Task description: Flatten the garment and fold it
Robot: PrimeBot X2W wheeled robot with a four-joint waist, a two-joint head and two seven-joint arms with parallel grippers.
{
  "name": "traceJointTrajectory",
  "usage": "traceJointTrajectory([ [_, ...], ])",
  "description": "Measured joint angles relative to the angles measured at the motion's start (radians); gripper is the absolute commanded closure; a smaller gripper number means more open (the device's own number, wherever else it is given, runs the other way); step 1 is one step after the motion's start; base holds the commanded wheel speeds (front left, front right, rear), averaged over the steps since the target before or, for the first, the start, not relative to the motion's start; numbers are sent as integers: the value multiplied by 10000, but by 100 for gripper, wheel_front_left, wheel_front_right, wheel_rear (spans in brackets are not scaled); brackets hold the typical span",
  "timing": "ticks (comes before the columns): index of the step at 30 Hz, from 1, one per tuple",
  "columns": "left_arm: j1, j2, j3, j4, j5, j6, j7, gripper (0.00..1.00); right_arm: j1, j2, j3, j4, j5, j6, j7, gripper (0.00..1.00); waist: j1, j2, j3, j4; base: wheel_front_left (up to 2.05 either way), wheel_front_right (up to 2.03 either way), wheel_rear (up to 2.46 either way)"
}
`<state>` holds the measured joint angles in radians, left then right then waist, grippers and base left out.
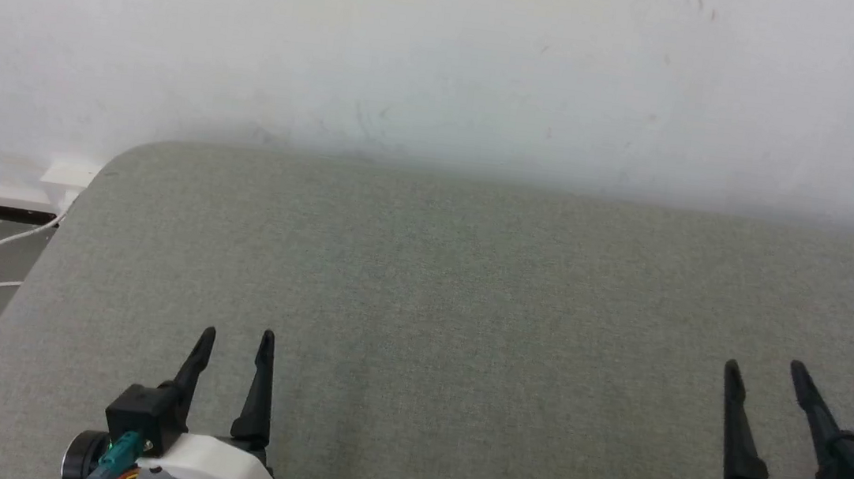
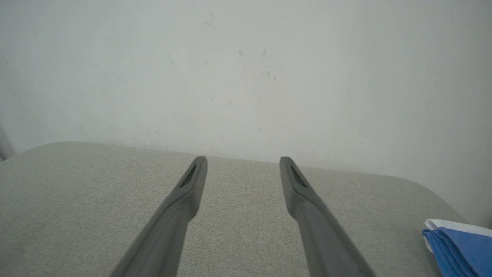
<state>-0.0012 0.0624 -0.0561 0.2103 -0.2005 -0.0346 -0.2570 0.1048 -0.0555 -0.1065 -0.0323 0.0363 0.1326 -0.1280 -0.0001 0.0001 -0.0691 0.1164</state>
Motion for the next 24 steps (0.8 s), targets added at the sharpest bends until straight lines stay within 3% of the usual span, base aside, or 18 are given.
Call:
traceJointTrajectory([
  [14, 162, -65, -2, 59, 10, 4, 0, 0, 38, 21, 314, 671, 343, 0, -125, 0, 1, 0, -57, 51, 0, 0, 0],
  [15, 174, -65, -2, 59, 10, 4, 4, 100, 36, 19, 316, 698, 349, 0, -159, 100, 2, 0, -64, 45, 0, 0, 0],
  [24, 174, -63, -17, 58, 10, 4, 13, 100, 34, 13, 316, 698, 339, 2, -144, 100, 2, 0, -60, 40, 0, 0, 0],
])
